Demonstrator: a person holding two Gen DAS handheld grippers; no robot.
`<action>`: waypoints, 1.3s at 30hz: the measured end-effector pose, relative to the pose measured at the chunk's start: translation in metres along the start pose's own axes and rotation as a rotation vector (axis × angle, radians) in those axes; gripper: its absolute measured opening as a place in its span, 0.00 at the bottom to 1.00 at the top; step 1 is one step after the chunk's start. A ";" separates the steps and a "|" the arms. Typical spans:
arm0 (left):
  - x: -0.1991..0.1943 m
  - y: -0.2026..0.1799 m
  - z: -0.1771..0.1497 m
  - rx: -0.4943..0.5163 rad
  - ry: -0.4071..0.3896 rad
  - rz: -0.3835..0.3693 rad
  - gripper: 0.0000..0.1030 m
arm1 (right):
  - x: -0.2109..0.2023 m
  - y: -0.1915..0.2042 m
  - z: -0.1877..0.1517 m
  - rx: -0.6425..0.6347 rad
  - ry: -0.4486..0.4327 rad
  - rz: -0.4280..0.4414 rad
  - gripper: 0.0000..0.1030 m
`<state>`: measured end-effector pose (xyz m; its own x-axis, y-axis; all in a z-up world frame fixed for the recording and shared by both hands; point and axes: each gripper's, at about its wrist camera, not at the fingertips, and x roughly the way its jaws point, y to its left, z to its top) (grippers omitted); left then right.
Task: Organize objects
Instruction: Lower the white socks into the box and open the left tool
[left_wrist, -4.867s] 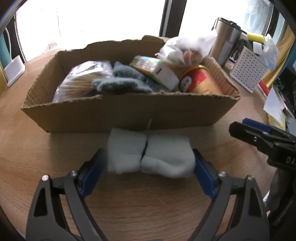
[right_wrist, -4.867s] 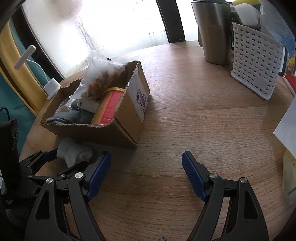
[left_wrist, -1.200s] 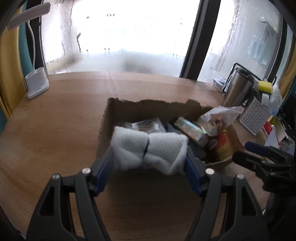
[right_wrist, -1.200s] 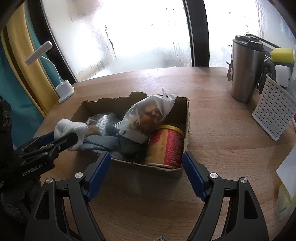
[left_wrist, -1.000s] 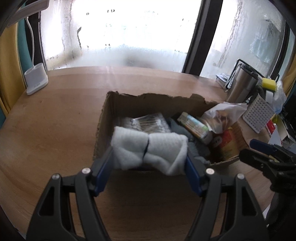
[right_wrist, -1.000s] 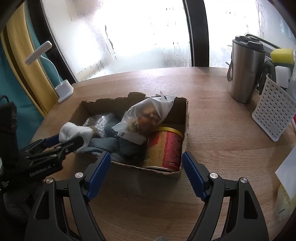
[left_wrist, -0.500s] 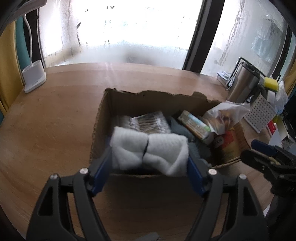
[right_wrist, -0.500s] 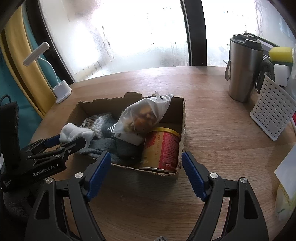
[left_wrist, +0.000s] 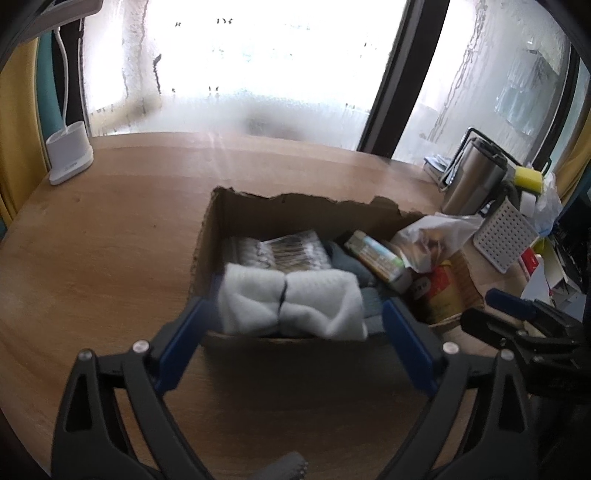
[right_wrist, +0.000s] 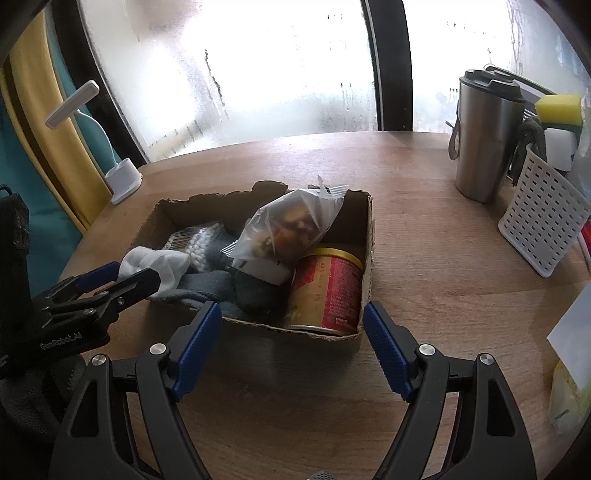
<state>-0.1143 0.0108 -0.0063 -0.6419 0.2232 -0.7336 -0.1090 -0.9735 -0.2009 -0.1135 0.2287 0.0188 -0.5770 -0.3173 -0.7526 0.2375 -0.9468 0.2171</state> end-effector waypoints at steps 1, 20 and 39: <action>-0.002 0.000 0.000 0.001 -0.003 0.001 0.93 | 0.000 0.000 0.000 -0.001 -0.001 0.001 0.79; -0.030 0.003 -0.012 0.019 -0.037 0.004 0.93 | -0.016 0.016 -0.010 -0.020 -0.022 -0.007 0.79; -0.049 0.006 -0.027 0.017 -0.053 0.000 0.93 | -0.033 0.025 -0.024 -0.028 -0.042 -0.017 0.79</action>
<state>-0.0630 -0.0045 0.0107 -0.6809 0.2207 -0.6984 -0.1218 -0.9744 -0.1891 -0.0694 0.2166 0.0340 -0.6132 -0.3037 -0.7292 0.2490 -0.9504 0.1864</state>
